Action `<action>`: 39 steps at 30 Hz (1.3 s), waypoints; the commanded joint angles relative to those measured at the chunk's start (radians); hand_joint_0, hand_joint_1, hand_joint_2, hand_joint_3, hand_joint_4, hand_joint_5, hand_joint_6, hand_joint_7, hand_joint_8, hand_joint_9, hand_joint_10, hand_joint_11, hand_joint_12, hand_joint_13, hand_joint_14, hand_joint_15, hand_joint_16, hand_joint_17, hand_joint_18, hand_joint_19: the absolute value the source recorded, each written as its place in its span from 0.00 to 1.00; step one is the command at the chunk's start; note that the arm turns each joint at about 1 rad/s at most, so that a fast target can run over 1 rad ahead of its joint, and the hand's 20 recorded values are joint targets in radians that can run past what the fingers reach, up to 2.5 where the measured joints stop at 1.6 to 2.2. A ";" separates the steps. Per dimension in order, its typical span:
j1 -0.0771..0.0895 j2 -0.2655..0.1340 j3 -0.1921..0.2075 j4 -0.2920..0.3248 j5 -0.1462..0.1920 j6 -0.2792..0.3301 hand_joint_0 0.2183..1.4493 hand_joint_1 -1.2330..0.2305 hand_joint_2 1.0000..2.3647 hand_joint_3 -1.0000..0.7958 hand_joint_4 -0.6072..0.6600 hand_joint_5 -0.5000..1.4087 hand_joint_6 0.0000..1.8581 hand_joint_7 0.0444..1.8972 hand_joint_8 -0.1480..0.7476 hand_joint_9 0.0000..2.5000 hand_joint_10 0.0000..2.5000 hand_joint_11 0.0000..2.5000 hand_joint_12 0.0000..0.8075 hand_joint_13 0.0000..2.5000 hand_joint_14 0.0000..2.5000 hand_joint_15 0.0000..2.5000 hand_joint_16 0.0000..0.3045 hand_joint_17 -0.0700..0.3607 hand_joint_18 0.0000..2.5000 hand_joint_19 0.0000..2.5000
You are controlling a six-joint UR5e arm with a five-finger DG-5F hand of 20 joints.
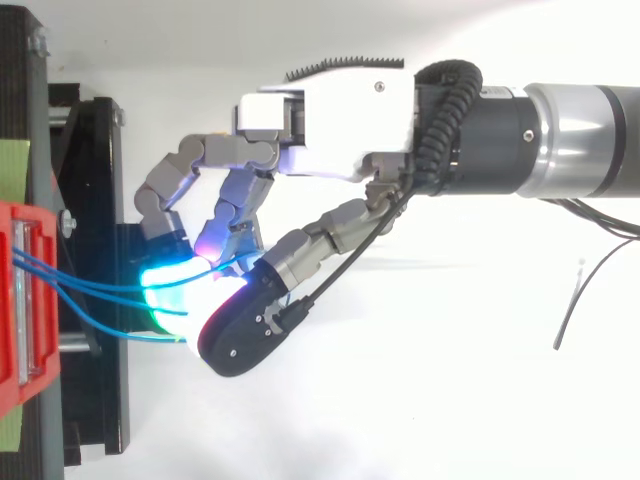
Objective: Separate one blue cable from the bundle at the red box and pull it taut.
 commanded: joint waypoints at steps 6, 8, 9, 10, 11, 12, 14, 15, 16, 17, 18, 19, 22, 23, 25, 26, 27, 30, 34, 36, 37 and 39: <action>0.000 0.000 0.000 0.000 -0.006 -0.003 0.43 0.18 0.00 0.28 0.52 0.16 0.50 0.54 0.47 0.39 0.00 0.47 0.41 0.38 0.01 0.31 0.14 0.39 0.39 0.32; -0.002 0.000 0.000 0.000 -0.008 -0.003 0.42 0.17 0.00 0.28 0.52 0.16 0.50 0.54 0.47 0.39 0.00 0.46 0.41 0.38 0.01 0.31 0.14 0.39 0.39 0.32; -0.002 0.000 0.000 -0.002 -0.011 -0.003 0.42 0.17 0.00 0.28 0.52 0.16 0.50 0.54 0.47 0.39 0.00 0.46 0.41 0.38 0.01 0.31 0.14 0.39 0.39 0.32; -0.002 0.000 0.000 -0.002 -0.011 -0.003 0.41 0.17 0.00 0.28 0.52 0.16 0.50 0.54 0.47 0.39 0.00 0.47 0.41 0.38 0.01 0.31 0.14 0.39 0.39 0.32; -0.002 0.000 0.000 -0.002 -0.009 -0.005 0.39 0.16 0.00 0.28 0.53 0.16 0.50 0.55 0.47 0.39 0.00 0.47 0.41 0.38 0.01 0.31 0.14 0.39 0.39 0.33; 0.000 0.000 0.000 -0.002 -0.011 -0.005 0.38 0.16 0.00 0.28 0.53 0.16 0.50 0.55 0.48 0.39 0.00 0.47 0.42 0.38 0.01 0.31 0.14 0.38 0.39 0.33; 0.001 0.000 0.000 -0.002 -0.009 -0.005 0.36 0.17 0.00 0.28 0.53 0.16 0.50 0.55 0.48 0.40 0.00 0.47 0.42 0.38 0.01 0.31 0.14 0.38 0.39 0.34; 0.001 0.000 0.000 -0.002 -0.009 -0.005 0.34 0.18 0.00 0.28 0.54 0.16 0.50 0.54 0.49 0.40 0.00 0.47 0.42 0.39 0.01 0.32 0.14 0.38 0.38 0.34; 0.003 0.000 0.000 -0.002 -0.009 -0.005 0.33 0.18 0.00 0.28 0.54 0.16 0.50 0.55 0.48 0.40 0.00 0.48 0.42 0.39 0.01 0.32 0.14 0.39 0.39 0.34; 0.001 0.000 0.000 -0.002 -0.009 -0.005 0.32 0.18 0.00 0.28 0.54 0.16 0.50 0.54 0.49 0.40 0.00 0.47 0.42 0.39 0.01 0.32 0.14 0.39 0.39 0.34; 0.001 0.000 0.000 -0.002 -0.009 -0.005 0.31 0.18 0.00 0.28 0.54 0.16 0.50 0.54 0.49 0.40 0.00 0.47 0.42 0.39 0.01 0.32 0.14 0.39 0.39 0.34; 0.001 0.000 0.000 -0.002 -0.011 -0.005 0.29 0.19 0.00 0.28 0.54 0.16 0.50 0.54 0.49 0.40 0.00 0.48 0.43 0.39 0.01 0.32 0.14 0.39 0.39 0.34; 0.001 0.000 0.000 -0.005 -0.011 -0.005 0.26 0.25 0.00 0.28 0.55 0.16 0.49 0.52 0.50 0.41 0.00 0.48 0.44 0.39 0.01 0.32 0.15 0.40 0.39 0.34; 0.001 0.000 0.000 -0.005 -0.011 -0.005 0.26 0.28 0.00 0.28 0.55 0.16 0.49 0.52 0.50 0.41 0.00 0.47 0.44 0.39 0.01 0.32 0.15 0.40 0.39 0.35; 0.001 0.000 0.000 -0.006 -0.012 -0.006 0.26 0.34 0.00 0.28 0.55 0.16 0.49 0.52 0.51 0.41 0.00 0.47 0.44 0.39 0.01 0.32 0.15 0.40 0.39 0.35; 0.000 0.000 0.000 -0.006 -0.016 -0.006 0.26 0.37 0.00 0.28 0.55 0.16 0.49 0.52 0.51 0.42 0.00 0.48 0.45 0.40 0.01 0.32 0.15 0.40 0.39 0.35; 0.000 0.000 0.000 -0.008 -0.016 -0.008 0.26 0.42 0.00 0.28 0.56 0.16 0.49 0.53 0.51 0.42 0.00 0.48 0.44 0.40 0.01 0.32 0.15 0.40 0.39 0.35; 0.000 0.000 0.000 -0.008 -0.017 -0.008 0.28 0.52 0.00 0.28 0.55 0.17 0.48 0.53 0.51 0.43 0.00 0.48 0.44 0.40 0.01 0.32 0.14 0.39 0.38 0.36; 0.000 0.000 0.000 -0.006 -0.017 -0.008 0.32 0.55 0.00 0.28 0.53 0.17 0.47 0.54 0.50 0.43 0.01 0.47 0.43 0.40 0.01 0.32 0.14 0.38 0.38 0.37; 0.001 0.000 0.000 -0.008 -0.017 -0.008 0.32 0.54 0.00 0.29 0.53 0.17 0.47 0.54 0.50 0.43 0.01 0.48 0.43 0.40 0.01 0.33 0.14 0.38 0.37 0.37; 0.000 0.000 0.000 -0.006 -0.017 -0.008 0.33 0.52 0.00 0.31 0.53 0.17 0.47 0.53 0.50 0.43 0.00 0.48 0.43 0.40 0.01 0.32 0.14 0.38 0.37 0.37; 0.001 0.000 0.000 -0.006 -0.016 -0.008 0.32 0.48 0.01 0.34 0.54 0.17 0.47 0.54 0.51 0.43 0.01 0.48 0.44 0.40 0.01 0.33 0.14 0.38 0.37 0.37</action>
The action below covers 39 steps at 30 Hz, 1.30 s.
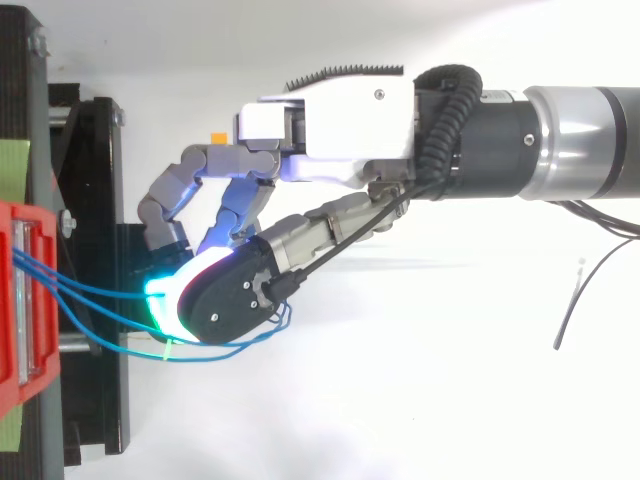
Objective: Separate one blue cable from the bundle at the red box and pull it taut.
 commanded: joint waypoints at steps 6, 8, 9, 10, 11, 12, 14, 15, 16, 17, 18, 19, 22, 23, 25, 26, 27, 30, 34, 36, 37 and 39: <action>0.001 0.000 0.000 0.001 0.003 0.000 0.31 0.35 0.01 0.46 0.55 0.17 0.47 0.57 0.53 0.43 0.00 0.48 0.46 0.40 0.01 0.32 0.15 0.40 0.38 0.36; 0.001 0.000 0.000 0.001 0.004 0.000 0.30 0.35 0.01 0.47 0.55 0.17 0.48 0.57 0.53 0.42 0.00 0.47 0.46 0.39 0.01 0.32 0.15 0.40 0.38 0.36; 0.001 0.000 0.000 0.001 0.004 0.000 0.30 0.35 0.01 0.48 0.55 0.17 0.48 0.58 0.53 0.42 0.00 0.47 0.46 0.39 0.01 0.32 0.15 0.40 0.38 0.36; 0.001 0.000 0.000 0.001 0.004 0.000 0.31 0.35 0.01 0.48 0.55 0.17 0.48 0.57 0.52 0.42 0.00 0.48 0.45 0.39 0.01 0.32 0.15 0.40 0.37 0.35; 0.001 0.000 0.000 0.001 0.004 0.000 0.31 0.34 0.01 0.48 0.55 0.17 0.48 0.56 0.52 0.42 0.00 0.48 0.46 0.39 0.01 0.32 0.15 0.40 0.37 0.35; 0.001 0.000 0.000 0.001 0.001 0.000 0.31 0.34 0.01 0.46 0.56 0.17 0.48 0.55 0.51 0.41 0.00 0.47 0.45 0.39 0.01 0.32 0.15 0.40 0.37 0.36; 0.001 0.000 0.000 -0.001 0.000 -0.006 0.29 0.35 0.01 0.36 0.56 0.17 0.48 0.55 0.51 0.41 0.00 0.47 0.44 0.39 0.01 0.33 0.14 0.38 0.36 0.37; 0.001 0.000 0.000 -0.001 0.000 -0.008 0.29 0.41 0.00 0.31 0.56 0.17 0.48 0.54 0.51 0.41 0.00 0.48 0.44 0.39 0.01 0.32 0.14 0.38 0.36 0.37; 0.001 0.000 0.000 -0.001 0.000 -0.011 0.31 0.53 0.00 0.28 0.55 0.17 0.48 0.56 0.50 0.42 0.00 0.48 0.43 0.38 0.01 0.32 0.14 0.38 0.36 0.37; 0.002 0.002 0.000 -0.004 0.000 -0.014 0.31 0.56 0.00 0.28 0.55 0.17 0.48 0.56 0.50 0.42 0.00 0.48 0.43 0.39 0.01 0.33 0.14 0.38 0.35 0.37; 0.004 0.003 0.000 -0.011 0.000 -0.017 0.32 0.59 0.00 0.28 0.55 0.18 0.47 0.56 0.50 0.43 0.01 0.48 0.43 0.38 0.01 0.33 0.13 0.38 0.35 0.38; 0.004 0.005 0.000 -0.015 0.000 -0.020 0.32 0.60 0.00 0.29 0.55 0.18 0.47 0.55 0.50 0.43 0.00 0.48 0.43 0.39 0.01 0.32 0.13 0.38 0.34 0.38; 0.005 0.006 0.000 -0.031 0.000 -0.026 0.32 0.59 0.00 0.31 0.57 0.18 0.47 0.54 0.50 0.43 0.01 0.47 0.43 0.38 0.01 0.33 0.13 0.38 0.34 0.38; 0.005 0.008 0.000 -0.038 0.000 -0.026 0.32 0.59 0.00 0.32 0.57 0.18 0.46 0.54 0.50 0.43 0.01 0.47 0.44 0.38 0.01 0.33 0.13 0.37 0.34 0.38; 0.005 0.009 0.000 -0.044 0.001 -0.026 0.32 0.55 0.01 0.37 0.57 0.18 0.46 0.54 0.50 0.42 0.01 0.48 0.44 0.38 0.01 0.33 0.13 0.38 0.34 0.38; 0.005 0.009 0.000 -0.042 0.001 -0.026 0.31 0.54 0.01 0.39 0.57 0.18 0.45 0.53 0.50 0.42 0.01 0.48 0.44 0.38 0.01 0.33 0.13 0.38 0.33 0.38; 0.005 0.008 0.000 -0.042 0.003 -0.026 0.31 0.52 0.01 0.41 0.57 0.18 0.45 0.52 0.50 0.42 0.01 0.48 0.44 0.38 0.01 0.33 0.13 0.38 0.33 0.38; 0.007 0.008 0.000 -0.042 0.003 -0.026 0.30 0.47 0.01 0.46 0.58 0.18 0.45 0.51 0.53 0.41 0.00 0.47 0.46 0.38 0.01 0.32 0.15 0.40 0.34 0.37; 0.007 0.009 0.000 -0.044 0.000 -0.026 0.30 0.42 0.01 0.49 0.59 0.18 0.46 0.50 0.54 0.42 0.00 0.47 0.48 0.38 0.01 0.32 0.16 0.42 0.35 0.36; 0.007 0.009 0.000 -0.044 0.000 -0.026 0.29 0.41 0.01 0.49 0.59 0.17 0.46 0.50 0.55 0.41 0.00 0.47 0.49 0.38 0.01 0.32 0.16 0.42 0.35 0.36; 0.005 0.009 0.000 -0.044 0.000 -0.026 0.29 0.40 0.01 0.49 0.59 0.17 0.46 0.50 0.55 0.41 0.00 0.47 0.49 0.38 0.01 0.32 0.17 0.43 0.36 0.36; 0.005 0.009 0.000 -0.044 0.000 -0.026 0.30 0.36 0.01 0.49 0.58 0.17 0.47 0.50 0.54 0.41 0.00 0.46 0.49 0.38 0.01 0.32 0.16 0.42 0.35 0.36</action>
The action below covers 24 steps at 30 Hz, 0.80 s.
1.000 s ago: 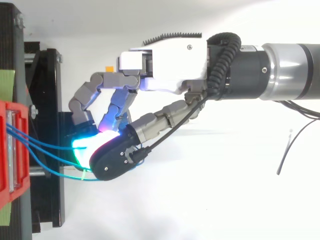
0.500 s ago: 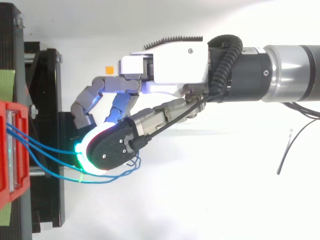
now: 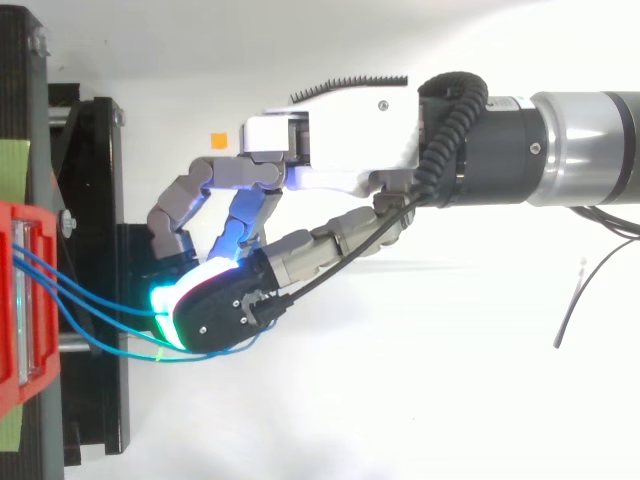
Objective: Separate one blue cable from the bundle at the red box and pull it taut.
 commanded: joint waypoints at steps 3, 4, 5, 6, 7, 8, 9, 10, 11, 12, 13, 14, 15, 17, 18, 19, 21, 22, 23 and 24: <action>0.001 0.000 0.000 0.000 0.001 0.000 0.31 0.35 0.01 0.49 0.57 0.16 0.48 0.49 0.53 0.40 0.00 0.47 0.47 0.38 0.01 0.32 0.16 0.41 0.35 0.36; 0.001 0.000 0.000 0.000 0.003 0.000 0.31 0.35 0.01 0.49 0.57 0.16 0.48 0.49 0.53 0.40 0.00 0.46 0.47 0.38 0.01 0.32 0.15 0.41 0.35 0.36; 0.001 0.000 0.000 0.000 0.004 0.000 0.31 0.35 0.01 0.48 0.57 0.16 0.48 0.49 0.52 0.40 0.00 0.47 0.46 0.37 0.01 0.32 0.15 0.41 0.34 0.36; 0.001 0.000 0.000 0.000 0.004 0.000 0.31 0.35 0.01 0.47 0.58 0.16 0.48 0.49 0.52 0.40 0.00 0.47 0.46 0.37 0.01 0.32 0.15 0.40 0.34 0.36; 0.003 0.000 0.000 0.000 0.004 0.000 0.31 0.35 0.01 0.47 0.58 0.16 0.48 0.49 0.52 0.40 0.00 0.46 0.46 0.37 0.01 0.32 0.15 0.40 0.34 0.36; 0.003 0.000 0.000 0.000 0.004 0.000 0.31 0.35 0.01 0.46 0.58 0.16 0.48 0.49 0.52 0.39 0.00 0.47 0.45 0.37 0.01 0.32 0.15 0.39 0.34 0.36; 0.003 0.000 0.000 0.000 0.004 0.002 0.31 0.36 0.01 0.45 0.57 0.16 0.48 0.50 0.51 0.39 0.00 0.47 0.44 0.37 0.01 0.32 0.14 0.38 0.33 0.37; 0.003 0.000 0.000 0.000 0.004 0.002 0.30 0.37 0.01 0.42 0.57 0.16 0.48 0.49 0.51 0.39 0.00 0.47 0.44 0.37 0.01 0.32 0.14 0.38 0.34 0.37; 0.003 0.000 0.000 0.000 0.004 0.003 0.30 0.38 0.01 0.41 0.57 0.16 0.48 0.49 0.51 0.39 0.01 0.47 0.44 0.37 0.01 0.32 0.14 0.38 0.34 0.37; 0.003 0.000 0.000 0.001 0.004 0.003 0.30 0.39 0.01 0.39 0.58 0.16 0.47 0.49 0.51 0.39 0.00 0.47 0.44 0.37 0.01 0.32 0.14 0.38 0.34 0.37; 0.003 0.000 0.000 0.001 0.006 0.003 0.28 0.41 0.01 0.36 0.58 0.16 0.47 0.48 0.51 0.39 0.00 0.47 0.45 0.37 0.01 0.32 0.14 0.39 0.34 0.37; 0.004 0.000 0.000 0.001 0.010 0.003 0.27 0.43 0.00 0.32 0.58 0.16 0.46 0.47 0.51 0.39 0.00 0.47 0.45 0.37 0.01 0.32 0.14 0.39 0.34 0.37; 0.004 0.000 0.000 0.001 0.010 0.003 0.26 0.49 0.00 0.28 0.59 0.16 0.45 0.47 0.52 0.39 0.00 0.46 0.46 0.37 0.01 0.32 0.15 0.40 0.34 0.37; 0.006 0.000 0.000 0.001 0.024 0.003 0.22 0.57 0.00 0.28 0.60 0.16 0.43 0.46 0.54 0.37 0.00 0.44 0.49 0.35 0.01 0.31 0.16 0.42 0.33 0.36; 0.007 -0.001 0.000 0.003 0.027 0.003 0.21 0.60 0.00 0.28 0.61 0.17 0.41 0.46 0.55 0.36 0.00 0.43 0.49 0.34 0.01 0.30 0.17 0.43 0.31 0.36; 0.007 0.000 0.000 0.003 0.035 0.003 0.21 0.60 0.00 0.28 0.62 0.17 0.40 0.47 0.55 0.36 0.00 0.43 0.49 0.34 0.01 0.29 0.17 0.43 0.31 0.35; 0.009 -0.001 0.000 0.003 0.038 0.003 0.20 0.60 0.00 0.28 0.63 0.17 0.37 0.48 0.55 0.35 0.00 0.42 0.49 0.33 0.01 0.29 0.17 0.43 0.30 0.35; 0.010 -0.001 0.000 0.003 0.039 0.003 0.19 0.59 0.00 0.28 0.63 0.17 0.36 0.49 0.56 0.35 0.00 0.41 0.49 0.32 0.01 0.29 0.17 0.43 0.30 0.35; 0.010 0.000 0.000 0.004 0.041 0.003 0.19 0.59 0.00 0.28 0.63 0.17 0.36 0.50 0.56 0.35 0.00 0.42 0.49 0.32 0.01 0.28 0.17 0.43 0.30 0.35; 0.013 -0.001 0.000 0.007 0.053 0.003 0.19 0.55 0.00 0.28 0.63 0.17 0.36 0.50 0.56 0.34 0.00 0.41 0.49 0.32 0.01 0.29 0.17 0.43 0.30 0.35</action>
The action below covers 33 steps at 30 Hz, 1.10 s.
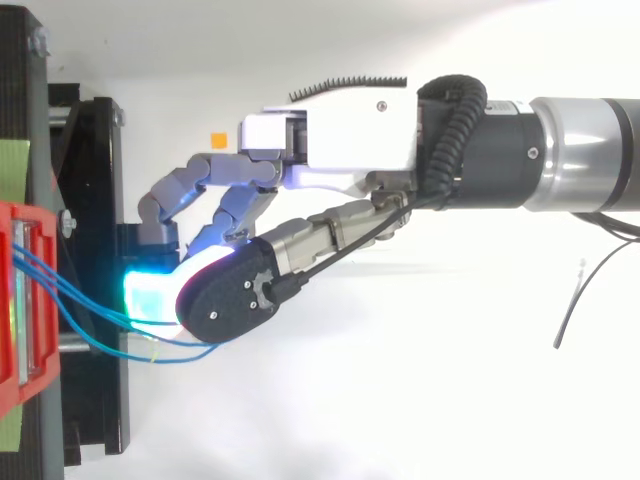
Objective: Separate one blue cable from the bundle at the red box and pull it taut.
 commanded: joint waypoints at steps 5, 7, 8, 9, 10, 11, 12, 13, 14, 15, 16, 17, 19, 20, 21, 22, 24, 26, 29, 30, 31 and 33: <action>0.009 0.001 0.000 0.019 0.041 0.003 0.24 0.37 0.00 0.28 0.60 0.17 0.38 0.48 0.53 0.35 0.00 0.42 0.46 0.33 0.01 0.29 0.15 0.40 0.31 0.36; 0.010 -0.001 0.000 0.022 0.043 0.003 0.27 0.35 0.00 0.28 0.59 0.17 0.40 0.48 0.52 0.35 0.00 0.43 0.45 0.34 0.01 0.30 0.14 0.39 0.31 0.36; 0.010 -0.001 0.000 0.022 0.041 0.003 0.28 0.35 0.00 0.28 0.58 0.17 0.41 0.47 0.51 0.35 0.01 0.43 0.45 0.34 0.01 0.30 0.14 0.39 0.31 0.36; 0.010 -0.001 0.000 0.021 0.040 0.003 0.30 0.36 0.00 0.30 0.58 0.17 0.42 0.47 0.51 0.36 0.01 0.43 0.44 0.34 0.01 0.30 0.14 0.38 0.31 0.36; 0.012 -0.001 0.000 0.021 0.040 0.003 0.30 0.36 0.00 0.31 0.58 0.17 0.42 0.47 0.51 0.36 0.01 0.43 0.44 0.34 0.01 0.30 0.14 0.38 0.32 0.36; 0.012 -0.001 0.000 0.021 0.040 0.003 0.30 0.37 0.01 0.33 0.58 0.17 0.43 0.47 0.51 0.36 0.01 0.44 0.44 0.34 0.01 0.30 0.14 0.38 0.32 0.36; 0.012 0.001 0.000 0.021 0.040 0.004 0.31 0.37 0.01 0.35 0.58 0.17 0.44 0.47 0.51 0.36 0.01 0.44 0.44 0.34 0.01 0.30 0.14 0.38 0.32 0.36; 0.012 0.001 0.000 0.019 0.040 0.003 0.31 0.38 0.01 0.35 0.58 0.17 0.44 0.48 0.51 0.36 0.00 0.44 0.44 0.35 0.01 0.30 0.14 0.38 0.32 0.36; 0.010 -0.001 0.000 0.019 0.040 0.004 0.31 0.38 0.01 0.35 0.58 0.17 0.44 0.48 0.51 0.37 0.00 0.44 0.44 0.35 0.01 0.30 0.14 0.38 0.32 0.36; 0.010 -0.001 0.000 0.019 0.040 0.003 0.31 0.39 0.01 0.36 0.58 0.17 0.44 0.48 0.51 0.37 0.01 0.44 0.44 0.35 0.01 0.30 0.14 0.38 0.32 0.36; 0.012 0.001 0.000 0.019 0.038 0.001 0.31 0.40 0.01 0.36 0.58 0.16 0.45 0.49 0.52 0.37 0.00 0.44 0.44 0.35 0.01 0.30 0.14 0.38 0.32 0.36; 0.010 0.001 0.000 0.019 0.038 0.001 0.31 0.40 0.01 0.37 0.58 0.16 0.45 0.49 0.52 0.37 0.01 0.44 0.44 0.35 0.01 0.30 0.14 0.38 0.32 0.36; 0.012 -0.001 0.000 0.018 0.035 0.000 0.31 0.41 0.01 0.39 0.57 0.16 0.45 0.50 0.51 0.37 0.00 0.45 0.44 0.35 0.01 0.30 0.14 0.38 0.32 0.36; 0.012 -0.001 0.000 0.016 0.032 0.000 0.31 0.41 0.01 0.40 0.57 0.16 0.46 0.50 0.51 0.37 0.00 0.45 0.44 0.35 0.01 0.30 0.14 0.38 0.32 0.36; 0.012 0.001 0.000 0.016 0.027 0.000 0.31 0.41 0.01 0.41 0.57 0.16 0.46 0.50 0.52 0.38 0.00 0.45 0.44 0.35 0.01 0.30 0.14 0.38 0.32 0.36; 0.012 0.001 0.000 0.013 0.021 0.000 0.31 0.41 0.01 0.41 0.57 0.16 0.46 0.50 0.52 0.38 0.01 0.45 0.44 0.35 0.01 0.30 0.14 0.38 0.32 0.36; 0.010 0.001 0.000 0.010 0.014 0.000 0.31 0.37 0.01 0.43 0.57 0.16 0.46 0.50 0.51 0.38 0.01 0.45 0.44 0.35 0.01 0.30 0.14 0.38 0.32 0.36; 0.007 0.001 0.000 0.010 0.007 -0.002 0.32 0.36 0.01 0.43 0.57 0.16 0.47 0.49 0.51 0.38 0.00 0.45 0.44 0.35 0.01 0.31 0.14 0.38 0.33 0.36; 0.006 0.004 0.000 0.009 0.000 -0.002 0.32 0.34 0.01 0.43 0.58 0.16 0.47 0.49 0.51 0.37 0.00 0.45 0.44 0.35 0.01 0.30 0.14 0.38 0.33 0.36; 0.006 0.007 0.000 0.009 0.000 -0.003 0.32 0.33 0.01 0.43 0.57 0.16 0.47 0.49 0.51 0.37 0.00 0.45 0.44 0.35 0.01 0.30 0.14 0.38 0.33 0.36; 0.006 0.008 0.000 0.009 0.000 -0.003 0.32 0.32 0.01 0.43 0.57 0.16 0.47 0.48 0.51 0.37 0.00 0.45 0.44 0.35 0.01 0.30 0.14 0.38 0.33 0.36; 0.004 0.014 -0.002 -0.004 0.000 -0.006 0.33 0.31 0.01 0.42 0.57 0.16 0.47 0.48 0.51 0.37 0.00 0.45 0.44 0.35 0.01 0.30 0.14 0.38 0.33 0.35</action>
